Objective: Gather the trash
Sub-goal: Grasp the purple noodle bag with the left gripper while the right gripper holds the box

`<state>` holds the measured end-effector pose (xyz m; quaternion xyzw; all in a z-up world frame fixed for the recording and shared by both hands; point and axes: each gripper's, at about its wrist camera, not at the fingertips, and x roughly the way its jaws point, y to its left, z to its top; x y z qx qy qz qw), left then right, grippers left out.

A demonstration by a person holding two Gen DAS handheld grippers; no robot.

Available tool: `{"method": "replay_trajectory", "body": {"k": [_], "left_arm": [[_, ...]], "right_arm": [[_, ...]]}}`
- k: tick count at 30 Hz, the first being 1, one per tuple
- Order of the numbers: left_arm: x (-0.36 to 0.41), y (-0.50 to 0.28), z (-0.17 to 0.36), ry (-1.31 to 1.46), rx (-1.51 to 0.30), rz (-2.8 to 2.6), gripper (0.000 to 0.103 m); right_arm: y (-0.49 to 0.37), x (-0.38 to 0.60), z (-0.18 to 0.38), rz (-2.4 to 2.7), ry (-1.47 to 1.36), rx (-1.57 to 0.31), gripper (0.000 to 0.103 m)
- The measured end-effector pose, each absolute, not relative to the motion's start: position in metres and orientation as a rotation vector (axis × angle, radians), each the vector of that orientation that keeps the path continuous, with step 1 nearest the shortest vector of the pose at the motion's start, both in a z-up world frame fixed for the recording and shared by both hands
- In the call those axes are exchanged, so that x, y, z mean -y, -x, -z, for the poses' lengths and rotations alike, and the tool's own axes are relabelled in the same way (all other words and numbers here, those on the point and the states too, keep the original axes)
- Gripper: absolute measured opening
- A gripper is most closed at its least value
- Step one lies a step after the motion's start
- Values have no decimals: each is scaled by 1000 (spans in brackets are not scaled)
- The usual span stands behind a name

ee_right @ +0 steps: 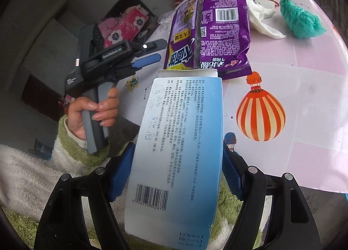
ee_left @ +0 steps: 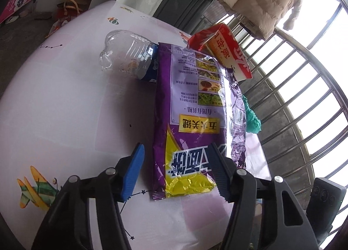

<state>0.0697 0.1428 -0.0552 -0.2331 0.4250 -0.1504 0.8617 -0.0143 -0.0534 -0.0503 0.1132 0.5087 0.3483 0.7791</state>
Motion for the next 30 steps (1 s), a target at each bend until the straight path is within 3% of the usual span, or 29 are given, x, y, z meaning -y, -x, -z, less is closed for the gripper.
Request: {"method": "replay_trajectory", "body": {"k": [7,16,23,30], "left_arm": [[-154,-76,53,547,-863,344,51],[-164,-110,60,658,-883,382,50],[-165,-116,71,754,-899,479,27],[-158,-104,65,823,-836,645,22]], "right_arm": [[-4,89,31,-687,-349,-995,71],[-74,65,32,-571,-318,-918,70],[-89,52,40,-556,-311,-927,70],[-87,57,39,-575,-353,-929,70]]}}
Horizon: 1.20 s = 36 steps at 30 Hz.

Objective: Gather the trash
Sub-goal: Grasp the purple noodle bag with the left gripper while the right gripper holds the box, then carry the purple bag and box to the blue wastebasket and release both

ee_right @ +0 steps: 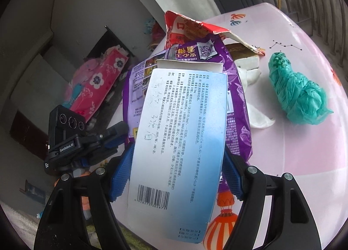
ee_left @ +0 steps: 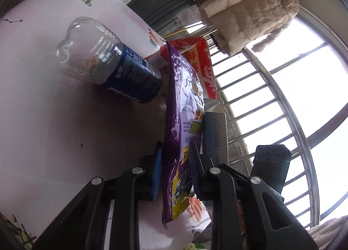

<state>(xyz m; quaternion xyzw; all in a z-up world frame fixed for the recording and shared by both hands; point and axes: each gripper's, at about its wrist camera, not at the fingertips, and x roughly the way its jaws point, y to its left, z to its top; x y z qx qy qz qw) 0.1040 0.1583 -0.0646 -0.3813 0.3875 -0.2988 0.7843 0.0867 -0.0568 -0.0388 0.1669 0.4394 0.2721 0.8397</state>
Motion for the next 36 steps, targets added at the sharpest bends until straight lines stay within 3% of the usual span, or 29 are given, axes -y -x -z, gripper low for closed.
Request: {"method": "replay_trajectory", "body": {"k": [6,11,26,36], "left_arm": [[-140,-104,65,766,-903,625,21],[-128,-96,55,731,-899,620,2],[-87,-22,-45,484,-757,700,0],[52,-52,-82,193,-778,928,0]], "right_arm": [[-85,65,38,-578,-394,-924,70],[-76,76,32,-587,-439,-907,69],[-23,130,-2,-625,-559,-748,69],[28,256,-12,-308,-747,-522,69]]}}
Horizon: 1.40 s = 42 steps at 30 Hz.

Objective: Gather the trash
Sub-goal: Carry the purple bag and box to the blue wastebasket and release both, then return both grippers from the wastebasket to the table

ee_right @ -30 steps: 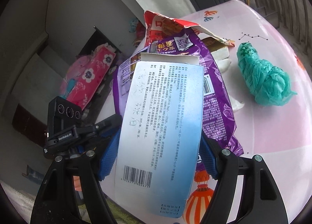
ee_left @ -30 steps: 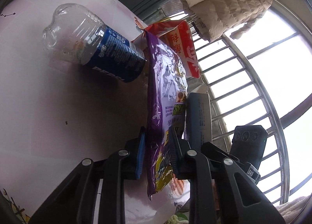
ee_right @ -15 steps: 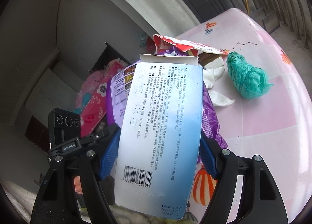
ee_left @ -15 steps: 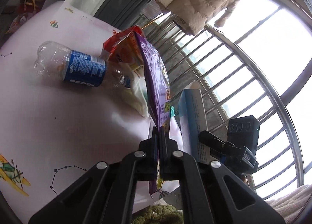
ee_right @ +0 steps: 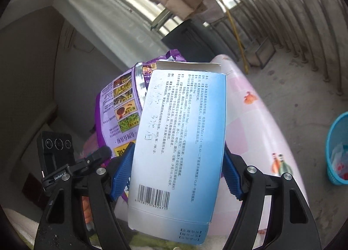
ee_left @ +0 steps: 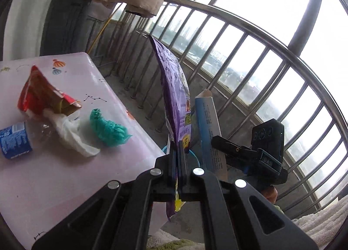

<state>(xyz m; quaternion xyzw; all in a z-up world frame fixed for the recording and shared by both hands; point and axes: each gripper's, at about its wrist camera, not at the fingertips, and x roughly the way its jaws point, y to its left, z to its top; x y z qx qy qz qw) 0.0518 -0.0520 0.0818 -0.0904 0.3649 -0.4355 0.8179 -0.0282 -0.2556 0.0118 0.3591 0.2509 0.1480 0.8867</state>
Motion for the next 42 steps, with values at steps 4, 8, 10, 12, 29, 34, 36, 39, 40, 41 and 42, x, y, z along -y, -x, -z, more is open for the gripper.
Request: {"method": "replay_trajectory", "body": {"k": [4,8,10,12,29,34,36,39,40,41,42], "left_arm": [[140,-86,-69,78,-866,1012,0],[236,-115,-42,-43,-964,1041,1],[282,-122,-24,-111,-1005,1053,1],[323,-127,-3,-175,-1049,1057,1],[473,-195,168,-318,-1374,825,55],[451,-196,136,-276,-1317,851,55],[443,-190,117,-274,-1260,863,55],[422,-177,79,-276,-1155,897,56],[414,-174,67,-274,-1121,904,58],[404,-171,56,-271,-1089,910,58],[392,-167,43,-267,-1054,917,59]], "right_arm": [[53,327,15,-62,-896,-454,69],[76,393,53,174,-1053,-387,69],[82,419,76,262,-1122,-368,69],[87,438,100,315,-1190,-369,69],[37,522,263,592,-1325,-722,78],[58,516,259,636,-1315,-699,78],[63,516,255,648,-1319,-687,77],[71,512,233,645,-1304,-632,76],[72,508,228,645,-1285,-616,75],[73,506,219,643,-1261,-601,72],[73,504,213,648,-1234,-595,71]]}}
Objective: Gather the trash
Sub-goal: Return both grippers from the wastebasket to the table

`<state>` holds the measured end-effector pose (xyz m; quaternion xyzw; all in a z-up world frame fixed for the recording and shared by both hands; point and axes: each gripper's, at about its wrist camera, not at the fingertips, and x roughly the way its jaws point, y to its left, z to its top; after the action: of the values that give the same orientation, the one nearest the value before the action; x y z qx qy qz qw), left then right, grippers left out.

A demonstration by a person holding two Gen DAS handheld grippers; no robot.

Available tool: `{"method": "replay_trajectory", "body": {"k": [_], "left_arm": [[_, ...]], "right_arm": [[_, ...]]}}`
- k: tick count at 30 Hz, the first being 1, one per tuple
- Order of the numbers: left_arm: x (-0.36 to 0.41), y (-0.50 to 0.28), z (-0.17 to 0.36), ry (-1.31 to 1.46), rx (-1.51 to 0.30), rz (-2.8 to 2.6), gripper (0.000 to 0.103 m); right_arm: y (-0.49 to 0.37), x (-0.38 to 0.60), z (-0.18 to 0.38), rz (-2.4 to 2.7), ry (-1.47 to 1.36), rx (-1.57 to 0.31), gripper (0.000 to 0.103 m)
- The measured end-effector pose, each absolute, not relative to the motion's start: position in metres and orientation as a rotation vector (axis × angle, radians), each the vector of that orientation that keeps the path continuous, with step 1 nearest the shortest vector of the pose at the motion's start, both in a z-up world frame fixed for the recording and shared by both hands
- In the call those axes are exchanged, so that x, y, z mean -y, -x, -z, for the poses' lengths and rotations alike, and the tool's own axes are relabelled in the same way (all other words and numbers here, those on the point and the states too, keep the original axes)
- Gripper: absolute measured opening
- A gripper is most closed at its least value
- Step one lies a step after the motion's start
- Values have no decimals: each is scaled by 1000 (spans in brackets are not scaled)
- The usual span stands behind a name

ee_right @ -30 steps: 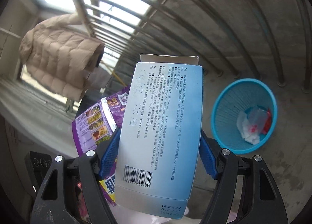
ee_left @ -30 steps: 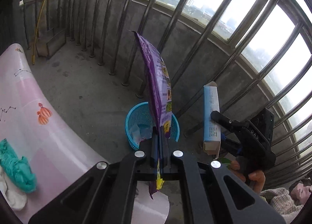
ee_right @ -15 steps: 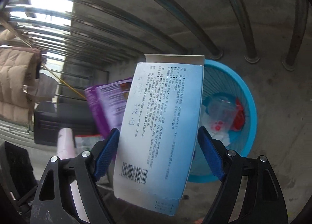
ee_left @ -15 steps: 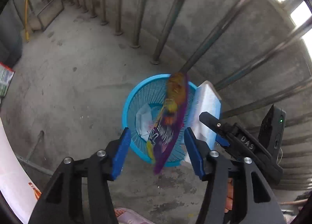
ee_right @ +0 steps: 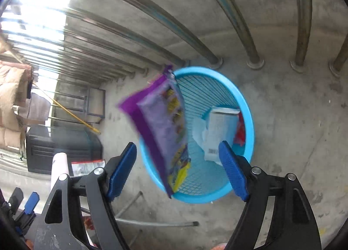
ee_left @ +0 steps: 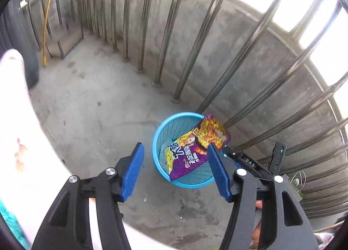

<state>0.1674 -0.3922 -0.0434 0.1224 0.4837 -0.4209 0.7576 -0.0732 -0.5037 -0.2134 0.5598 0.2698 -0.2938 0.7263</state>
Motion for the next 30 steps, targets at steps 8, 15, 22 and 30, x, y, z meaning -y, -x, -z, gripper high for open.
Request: {"method": "replay_trajectory", "body": {"k": [8,15,22,30], "left_arm": [[273,-148,-16,-200,-893,879,60],[143,-135,-26,-116,-845,714,60],[38,-121,-15,-57,-875,478,60],[7,-115,-21,-85,-857,358,60]], "right_arm": [[26,489,184,610,-978,-705,40],[-61,501,277,605,-813,-1175,27],[-100,521,397,600,-812,-1550,21],[-129,513,457,588,-732,-1803,24]]}}
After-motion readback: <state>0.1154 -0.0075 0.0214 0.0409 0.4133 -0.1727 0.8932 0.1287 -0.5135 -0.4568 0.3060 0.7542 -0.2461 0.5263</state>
